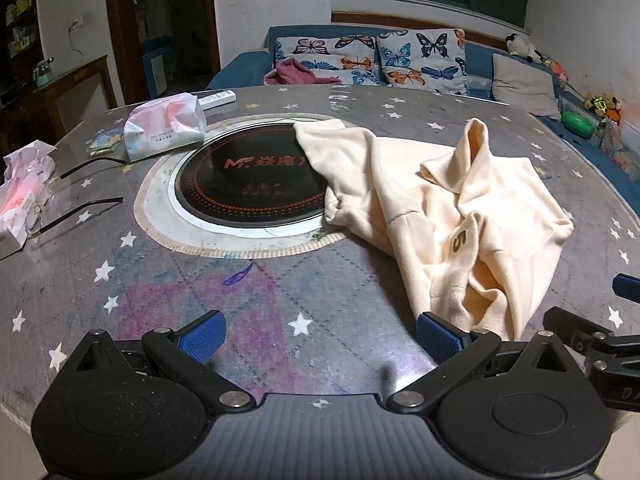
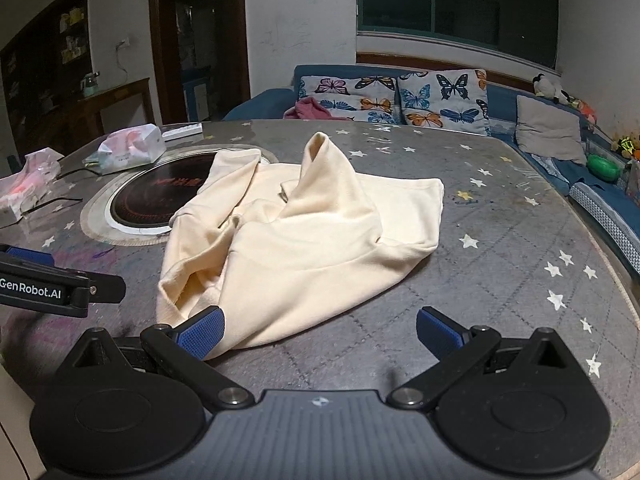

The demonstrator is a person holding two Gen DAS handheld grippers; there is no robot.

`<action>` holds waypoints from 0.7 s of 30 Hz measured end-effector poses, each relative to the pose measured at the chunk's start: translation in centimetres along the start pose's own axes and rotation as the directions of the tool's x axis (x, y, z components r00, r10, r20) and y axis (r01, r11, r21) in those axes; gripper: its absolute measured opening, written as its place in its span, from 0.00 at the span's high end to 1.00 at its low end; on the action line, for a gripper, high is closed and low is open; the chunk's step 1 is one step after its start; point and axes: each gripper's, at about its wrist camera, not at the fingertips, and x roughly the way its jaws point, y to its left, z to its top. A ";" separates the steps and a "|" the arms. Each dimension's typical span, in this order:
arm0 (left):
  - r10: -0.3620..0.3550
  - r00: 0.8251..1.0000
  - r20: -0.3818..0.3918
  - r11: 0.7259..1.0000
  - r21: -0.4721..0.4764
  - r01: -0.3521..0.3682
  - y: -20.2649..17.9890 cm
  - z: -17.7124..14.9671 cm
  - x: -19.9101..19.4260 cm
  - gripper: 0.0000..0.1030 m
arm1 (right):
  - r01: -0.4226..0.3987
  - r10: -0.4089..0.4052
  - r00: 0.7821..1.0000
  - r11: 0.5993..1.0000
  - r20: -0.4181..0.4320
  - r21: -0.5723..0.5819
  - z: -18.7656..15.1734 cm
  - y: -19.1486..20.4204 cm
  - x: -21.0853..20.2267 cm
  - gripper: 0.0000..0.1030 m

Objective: Fold clothes

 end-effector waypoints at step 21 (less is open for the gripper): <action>-0.020 1.000 0.002 0.999 0.045 0.020 -1.6 -0.3 -0.4 0.00 | -0.016 0.016 1.000 1.000 0.003 -0.013 -0.1 0.3 -0.2 0.00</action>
